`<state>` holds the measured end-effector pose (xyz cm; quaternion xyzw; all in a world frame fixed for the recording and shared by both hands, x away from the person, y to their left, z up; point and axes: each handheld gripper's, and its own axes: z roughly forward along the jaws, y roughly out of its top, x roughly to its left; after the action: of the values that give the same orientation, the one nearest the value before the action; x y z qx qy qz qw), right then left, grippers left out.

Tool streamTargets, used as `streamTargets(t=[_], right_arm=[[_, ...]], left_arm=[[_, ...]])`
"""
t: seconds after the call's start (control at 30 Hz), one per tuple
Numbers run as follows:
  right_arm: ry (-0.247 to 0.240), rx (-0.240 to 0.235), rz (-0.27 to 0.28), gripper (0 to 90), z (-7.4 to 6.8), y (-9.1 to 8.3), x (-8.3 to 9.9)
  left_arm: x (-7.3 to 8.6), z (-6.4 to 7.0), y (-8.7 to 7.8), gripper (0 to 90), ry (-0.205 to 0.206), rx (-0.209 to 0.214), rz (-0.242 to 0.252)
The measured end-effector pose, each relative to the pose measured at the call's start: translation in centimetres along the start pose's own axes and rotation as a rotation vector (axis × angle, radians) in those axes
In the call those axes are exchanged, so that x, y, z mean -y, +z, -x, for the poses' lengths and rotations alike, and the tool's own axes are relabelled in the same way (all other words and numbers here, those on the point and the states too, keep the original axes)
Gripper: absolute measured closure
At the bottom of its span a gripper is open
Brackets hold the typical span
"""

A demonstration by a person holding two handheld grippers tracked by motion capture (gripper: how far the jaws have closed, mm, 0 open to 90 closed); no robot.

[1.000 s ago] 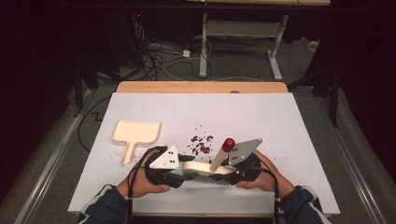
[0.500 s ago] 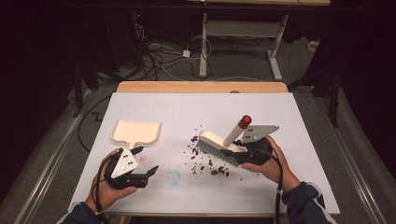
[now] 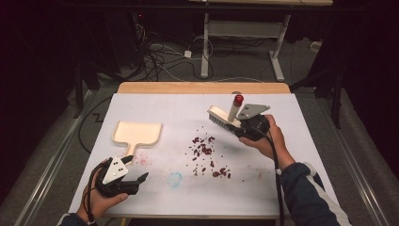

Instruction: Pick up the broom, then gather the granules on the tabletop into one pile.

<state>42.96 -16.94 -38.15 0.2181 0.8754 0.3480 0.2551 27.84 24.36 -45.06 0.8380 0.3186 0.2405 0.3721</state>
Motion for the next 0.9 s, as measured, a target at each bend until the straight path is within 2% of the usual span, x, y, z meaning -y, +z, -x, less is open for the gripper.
streamTargets(t=[0.13, 0.23, 0.3, 0.37, 0.43, 0.5, 0.6, 0.63, 0.67, 0.7, 0.77, 0.8, 0.83, 0.9], right_arm=[[-0.073, 0.016, -0.041, 67.7, 0.3, 3.0, -0.7], [-0.068, 0.007, -0.029, 67.8, 0.4, 4.9, -1.1], [-0.061, 0.014, -0.026, 67.8, 0.4, 5.6, -1.3], [-0.109, 0.054, -0.056, 67.8, 0.2, 7.6, -1.8], [-0.110, 0.053, -0.062, 67.8, 0.1, 8.0, -1.9], [-0.129, 0.041, -0.058, 67.8, -0.6, 9.6, -2.5], [-0.154, 0.029, -0.053, 67.8, -1.3, 10.3, -3.0], [-0.200, 0.005, -0.057, 67.8, -2.1, 10.6, -3.2], [-0.200, 0.005, -0.057, 67.8, -2.1, 10.6, -3.2], [-0.237, -0.014, -0.066, 67.7, -3.2, 10.8, -3.2], [-0.283, -0.031, -0.056, 67.6, -4.1, 10.5, -2.8], [-0.283, -0.031, -0.056, 67.6, -4.1, 10.5, -2.8], [-0.311, -0.049, -0.045, 67.5, -4.8, 10.0, -2.3], [-0.344, -0.085, -0.022, 67.3, -5.2, 9.4, -1.6]], left_arm=[[-0.1, 0.3, 0.3, 22.1, 0.002, 0.005, -0.003], [0.0, 0.3, 0.5, 22.0, -0.002, 0.011, -0.015], [0.2, 0.2, 0.7, 22.0, -0.005, 0.019, -0.023], [0.3, 0.3, 0.7, 22.1, -0.005, 0.016, -0.027], [0.3, 0.3, 0.6, 22.1, -0.003, 0.019, -0.028], [0.3, 0.4, 0.6, 22.1, 0.001, 0.021, -0.033], [0.2, 0.6, 0.7, 22.0, 0.009, 0.027, -0.029], [0.2, 0.6, 0.7, 22.1, 0.011, 0.028, -0.030], [0.3, 0.6, 0.7, 22.1, 0.009, 0.030, -0.032], [0.3, 0.6, 0.7, 22.1, 0.006, 0.030, -0.034], [0.5, 0.5, 0.6, 22.0, 0.004, 0.031, -0.040], [0.5, 0.5, 0.6, 22.0, 0.005, 0.031, -0.039], [0.5, 0.5, 0.5, 22.0, 0.004, 0.031, -0.039], [0.6, 0.6, 0.4, 22.0, 0.001, 0.026, -0.041]])
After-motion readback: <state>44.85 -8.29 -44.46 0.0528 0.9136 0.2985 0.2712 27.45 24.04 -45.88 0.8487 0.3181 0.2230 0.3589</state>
